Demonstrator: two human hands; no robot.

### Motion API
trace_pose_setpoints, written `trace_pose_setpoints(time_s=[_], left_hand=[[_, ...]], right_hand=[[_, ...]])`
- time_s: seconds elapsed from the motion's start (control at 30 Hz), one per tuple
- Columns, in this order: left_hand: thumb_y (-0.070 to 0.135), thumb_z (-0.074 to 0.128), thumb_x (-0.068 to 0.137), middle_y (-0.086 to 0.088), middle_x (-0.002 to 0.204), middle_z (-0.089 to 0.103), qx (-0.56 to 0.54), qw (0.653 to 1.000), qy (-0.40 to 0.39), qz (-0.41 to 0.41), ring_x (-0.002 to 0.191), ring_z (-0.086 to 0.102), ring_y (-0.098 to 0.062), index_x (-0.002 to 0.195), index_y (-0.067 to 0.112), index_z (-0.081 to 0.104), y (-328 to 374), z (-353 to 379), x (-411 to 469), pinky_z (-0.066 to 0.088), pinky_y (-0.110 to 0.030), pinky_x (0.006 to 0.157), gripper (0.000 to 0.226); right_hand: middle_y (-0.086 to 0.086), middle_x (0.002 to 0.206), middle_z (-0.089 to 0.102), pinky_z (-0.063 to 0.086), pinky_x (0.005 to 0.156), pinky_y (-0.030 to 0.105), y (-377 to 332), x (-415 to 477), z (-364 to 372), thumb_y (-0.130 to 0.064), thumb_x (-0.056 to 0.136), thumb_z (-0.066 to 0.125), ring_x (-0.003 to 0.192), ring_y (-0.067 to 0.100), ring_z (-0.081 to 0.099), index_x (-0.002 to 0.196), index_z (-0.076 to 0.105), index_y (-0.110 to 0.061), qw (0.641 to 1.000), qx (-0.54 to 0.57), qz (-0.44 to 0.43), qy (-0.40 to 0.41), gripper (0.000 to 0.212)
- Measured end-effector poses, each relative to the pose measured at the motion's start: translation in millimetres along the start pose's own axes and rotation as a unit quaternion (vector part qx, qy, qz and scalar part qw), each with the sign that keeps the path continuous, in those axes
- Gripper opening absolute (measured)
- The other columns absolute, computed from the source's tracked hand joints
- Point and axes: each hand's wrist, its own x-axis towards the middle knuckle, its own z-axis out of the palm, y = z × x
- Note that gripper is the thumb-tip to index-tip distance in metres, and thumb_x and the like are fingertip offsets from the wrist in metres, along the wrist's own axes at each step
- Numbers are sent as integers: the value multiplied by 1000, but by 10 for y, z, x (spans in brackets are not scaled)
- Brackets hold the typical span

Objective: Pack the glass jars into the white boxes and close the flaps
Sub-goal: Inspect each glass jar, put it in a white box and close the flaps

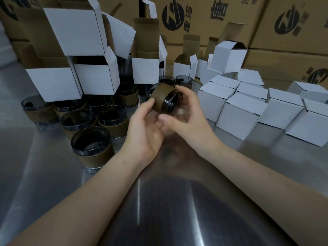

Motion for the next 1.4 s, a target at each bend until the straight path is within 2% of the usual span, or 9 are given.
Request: trace_pose_setpoints(time_s=[0.13, 0.3, 0.5, 0.63, 0.87, 1.0, 1.17, 1.27, 1.4], left_hand=[[21, 57, 87, -20, 115, 69, -2, 1000, -24, -4, 108, 68, -31, 115, 2, 62, -17, 34, -12, 56, -39, 92, 35], [13, 60, 81, -23, 124, 64, 50, 998, -40, 10, 120, 60, -35, 127, -5, 54, -32, 64, -24, 46, -45, 106, 50], [-5, 70, 71, -18, 118, 68, 129, 989, 3, 78, 109, 67, -28, 131, 3, 43, -54, 77, -39, 53, -42, 97, 67], [-5, 76, 75, -7, 115, 68, 259, 954, 39, 148, 107, 67, -14, 124, 11, 44, -87, 37, -26, 56, -24, 86, 61], [18, 77, 80, 20, 121, 50, 387, 892, 104, 207, 115, 49, 2, 122, 35, 39, -147, -15, 28, 43, -22, 96, 59], [8, 64, 86, 9, 127, 50, 432, 861, 136, 231, 119, 49, -7, 123, 33, 39, -126, -48, 60, 44, -40, 106, 51], [7, 59, 88, 7, 136, 44, 459, 847, 145, 225, 125, 45, -8, 134, 26, 38, -153, -66, 68, 40, -39, 108, 54], [7, 58, 88, 10, 136, 41, 470, 839, 147, 232, 123, 45, -6, 132, 28, 39, -162, -83, 80, 41, -34, 105, 52], [8, 57, 87, 14, 134, 40, 470, 840, 138, 233, 120, 45, -3, 124, 37, 37, -168, -102, 79, 43, -30, 98, 50]], right_hand=[[-3, 133, 54, 48, 97, 20, 2, 5, -2, -23, 78, 77, 117, 1, 57, 140, 38, -34, 998, 57, 13, 1, 74], [0, 124, 65, 48, 102, 38, -16, 68, -64, -32, 81, 68, 118, 16, 61, 140, 45, -29, 981, 170, 90, 3, 63], [19, 129, 61, 50, 100, 41, -30, 97, -60, -34, 85, 66, 117, 29, 62, 136, 48, -4, 945, 283, 163, -34, 62], [21, 124, 64, 50, 101, 42, -22, 130, -81, -29, 88, 65, 113, 30, 63, 129, 56, 2, 931, 311, 177, -69, 53], [-5, 112, 66, 54, 90, 32, -69, 346, -29, -42, 66, 81, 108, 13, 63, 118, 59, -24, 992, 68, 93, 40, 59], [-16, 117, 56, 51, 95, 27, -235, 692, -13, -39, 71, 83, 110, 5, 57, 120, 51, -29, 994, -107, -10, -14, 59], [2, 154, 34, 35, 98, 18, -440, 1262, 83, -42, 67, 84, 127, 12, 42, 118, 52, -24, 967, -233, -25, -99, 62], [-3, 133, 51, 37, 70, 12, -450, 1441, 141, -39, 67, 85, 104, 4, 47, 117, 50, -20, 952, -267, 17, -147, 63], [-12, 101, 55, 44, 69, 21, -357, 1448, 170, -35, 65, 87, 93, 3, 55, 111, 45, -23, 950, -272, 22, -150, 63]])
